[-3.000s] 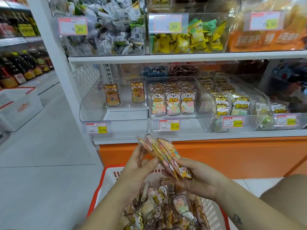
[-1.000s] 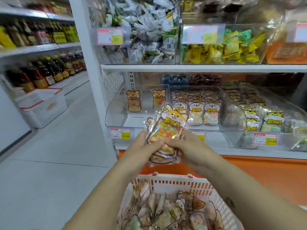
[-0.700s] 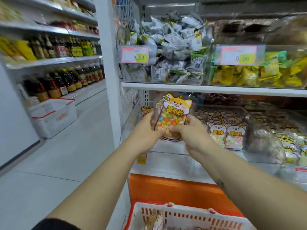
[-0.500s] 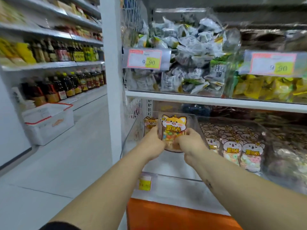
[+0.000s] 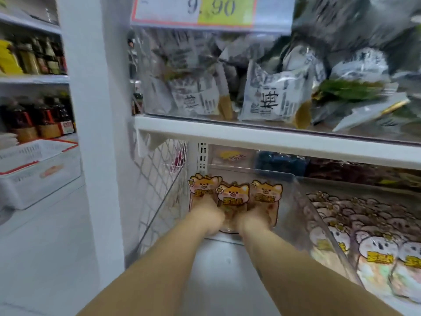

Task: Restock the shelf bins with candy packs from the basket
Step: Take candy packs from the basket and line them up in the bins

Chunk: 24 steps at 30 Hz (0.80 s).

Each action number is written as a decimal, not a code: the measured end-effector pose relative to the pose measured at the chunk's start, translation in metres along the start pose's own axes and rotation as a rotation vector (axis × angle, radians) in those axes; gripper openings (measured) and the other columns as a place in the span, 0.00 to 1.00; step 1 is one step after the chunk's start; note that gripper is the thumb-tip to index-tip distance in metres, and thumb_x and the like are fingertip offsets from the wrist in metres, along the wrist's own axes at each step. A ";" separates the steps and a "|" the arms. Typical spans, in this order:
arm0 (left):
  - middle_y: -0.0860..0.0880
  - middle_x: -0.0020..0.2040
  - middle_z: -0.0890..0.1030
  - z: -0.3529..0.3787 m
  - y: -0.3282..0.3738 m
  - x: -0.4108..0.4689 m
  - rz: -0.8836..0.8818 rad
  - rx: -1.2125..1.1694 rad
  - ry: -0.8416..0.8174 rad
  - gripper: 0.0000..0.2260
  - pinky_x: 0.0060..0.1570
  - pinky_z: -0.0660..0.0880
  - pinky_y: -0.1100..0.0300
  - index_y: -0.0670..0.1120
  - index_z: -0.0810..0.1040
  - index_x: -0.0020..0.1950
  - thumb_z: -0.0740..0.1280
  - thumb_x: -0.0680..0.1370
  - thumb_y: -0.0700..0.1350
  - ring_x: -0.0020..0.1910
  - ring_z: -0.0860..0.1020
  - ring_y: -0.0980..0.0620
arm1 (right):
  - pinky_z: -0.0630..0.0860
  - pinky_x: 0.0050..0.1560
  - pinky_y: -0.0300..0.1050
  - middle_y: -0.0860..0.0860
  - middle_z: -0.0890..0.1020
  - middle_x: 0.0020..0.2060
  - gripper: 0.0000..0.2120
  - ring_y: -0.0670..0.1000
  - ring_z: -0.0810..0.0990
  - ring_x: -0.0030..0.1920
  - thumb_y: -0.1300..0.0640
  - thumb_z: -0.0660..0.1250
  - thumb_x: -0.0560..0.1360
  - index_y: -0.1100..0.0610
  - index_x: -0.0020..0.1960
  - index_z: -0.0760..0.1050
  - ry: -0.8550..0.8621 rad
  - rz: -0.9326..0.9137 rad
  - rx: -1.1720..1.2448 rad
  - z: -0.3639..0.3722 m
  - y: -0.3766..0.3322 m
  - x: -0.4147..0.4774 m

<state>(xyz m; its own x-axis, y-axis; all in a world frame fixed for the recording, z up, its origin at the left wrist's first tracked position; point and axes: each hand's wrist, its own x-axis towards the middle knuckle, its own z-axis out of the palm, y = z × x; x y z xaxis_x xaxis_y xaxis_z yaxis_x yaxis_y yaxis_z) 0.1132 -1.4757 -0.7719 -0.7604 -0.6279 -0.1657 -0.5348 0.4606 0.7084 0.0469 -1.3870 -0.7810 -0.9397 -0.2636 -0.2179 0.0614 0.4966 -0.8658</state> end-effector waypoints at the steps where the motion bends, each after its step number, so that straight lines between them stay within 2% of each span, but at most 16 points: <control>1: 0.43 0.54 0.80 0.005 -0.005 0.004 -0.004 0.015 -0.023 0.12 0.52 0.78 0.57 0.42 0.75 0.62 0.64 0.78 0.38 0.49 0.78 0.49 | 0.76 0.59 0.46 0.57 0.77 0.60 0.20 0.57 0.77 0.59 0.58 0.66 0.78 0.59 0.68 0.69 0.091 0.011 -0.101 0.006 0.007 0.010; 3: 0.46 0.46 0.78 0.008 -0.007 -0.001 -0.007 0.019 -0.024 0.05 0.36 0.73 0.64 0.42 0.75 0.55 0.63 0.80 0.38 0.39 0.74 0.52 | 0.74 0.61 0.48 0.59 0.74 0.64 0.26 0.60 0.74 0.63 0.54 0.70 0.74 0.58 0.69 0.67 0.204 0.033 -0.147 0.013 0.014 0.012; 4: 0.46 0.45 0.78 0.009 -0.008 -0.003 -0.019 0.017 -0.019 0.05 0.32 0.69 0.64 0.42 0.75 0.55 0.62 0.81 0.39 0.37 0.72 0.53 | 0.74 0.61 0.49 0.60 0.75 0.64 0.29 0.60 0.74 0.63 0.54 0.71 0.73 0.60 0.70 0.66 0.216 0.034 -0.136 0.016 0.016 0.014; 6: 0.44 0.50 0.81 0.011 -0.013 -0.003 -0.018 -0.014 -0.004 0.10 0.34 0.70 0.62 0.42 0.76 0.60 0.63 0.79 0.39 0.39 0.74 0.51 | 0.75 0.59 0.48 0.59 0.77 0.60 0.28 0.60 0.76 0.61 0.53 0.72 0.71 0.60 0.67 0.67 0.188 0.027 -0.138 0.016 0.019 0.014; 8: 0.44 0.53 0.81 0.011 -0.014 -0.005 -0.016 -0.038 0.006 0.14 0.43 0.77 0.58 0.45 0.76 0.63 0.64 0.77 0.38 0.46 0.78 0.49 | 0.78 0.55 0.47 0.56 0.81 0.55 0.21 0.58 0.80 0.55 0.54 0.71 0.70 0.58 0.61 0.73 0.159 0.022 -0.144 0.013 0.020 0.015; 10: 0.46 0.54 0.81 0.011 -0.015 -0.007 -0.017 -0.068 0.010 0.17 0.49 0.79 0.55 0.46 0.75 0.64 0.65 0.75 0.38 0.50 0.79 0.47 | 0.76 0.48 0.44 0.53 0.81 0.53 0.18 0.57 0.81 0.53 0.56 0.71 0.71 0.59 0.59 0.73 0.149 0.025 -0.118 0.009 0.021 0.013; 13: 0.47 0.52 0.81 0.015 -0.015 -0.007 0.004 -0.114 0.091 0.19 0.46 0.78 0.54 0.46 0.73 0.65 0.66 0.74 0.39 0.48 0.79 0.47 | 0.69 0.43 0.41 0.52 0.78 0.48 0.19 0.54 0.77 0.46 0.57 0.72 0.72 0.58 0.59 0.71 0.127 -0.002 -0.086 0.004 0.023 0.011; 16: 0.46 0.52 0.79 0.016 -0.013 -0.011 0.003 -0.069 0.161 0.14 0.48 0.76 0.52 0.45 0.69 0.63 0.63 0.78 0.40 0.48 0.77 0.45 | 0.69 0.42 0.42 0.50 0.77 0.45 0.17 0.52 0.74 0.43 0.53 0.74 0.72 0.56 0.56 0.72 0.094 -0.028 -0.093 0.003 0.025 0.008; 18: 0.46 0.54 0.78 0.015 -0.012 -0.011 0.028 -0.103 0.214 0.13 0.51 0.77 0.50 0.47 0.66 0.64 0.61 0.80 0.41 0.50 0.77 0.44 | 0.70 0.43 0.42 0.51 0.77 0.45 0.14 0.53 0.75 0.44 0.54 0.73 0.72 0.56 0.52 0.71 0.067 -0.029 -0.098 -0.002 0.025 0.007; 20: 0.48 0.52 0.77 0.013 -0.012 -0.010 0.055 -0.167 0.243 0.12 0.48 0.77 0.52 0.48 0.65 0.64 0.60 0.81 0.43 0.48 0.78 0.47 | 0.70 0.45 0.43 0.51 0.75 0.45 0.12 0.55 0.77 0.47 0.54 0.72 0.74 0.54 0.49 0.69 0.050 -0.030 -0.120 -0.007 0.024 0.005; 22: 0.48 0.49 0.77 0.011 -0.012 -0.011 0.039 -0.185 0.209 0.09 0.40 0.74 0.57 0.47 0.68 0.60 0.63 0.81 0.42 0.45 0.77 0.49 | 0.69 0.45 0.43 0.51 0.75 0.46 0.12 0.57 0.79 0.53 0.53 0.71 0.75 0.54 0.52 0.70 0.063 -0.022 -0.133 -0.007 0.024 0.005; 24: 0.45 0.50 0.80 0.009 -0.013 -0.011 0.028 -0.219 0.141 0.11 0.38 0.73 0.58 0.47 0.72 0.60 0.64 0.78 0.39 0.44 0.78 0.48 | 0.70 0.45 0.43 0.52 0.76 0.47 0.14 0.57 0.79 0.56 0.54 0.71 0.75 0.56 0.57 0.73 0.100 0.017 -0.150 -0.005 0.024 0.005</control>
<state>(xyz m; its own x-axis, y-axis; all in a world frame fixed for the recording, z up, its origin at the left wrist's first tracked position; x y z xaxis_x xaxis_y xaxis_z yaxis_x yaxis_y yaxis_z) 0.1248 -1.4693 -0.7860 -0.7066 -0.7053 -0.0577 -0.4101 0.3417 0.8456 0.0415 -1.3718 -0.8008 -0.9681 -0.1746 -0.1798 0.0337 0.6203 -0.7836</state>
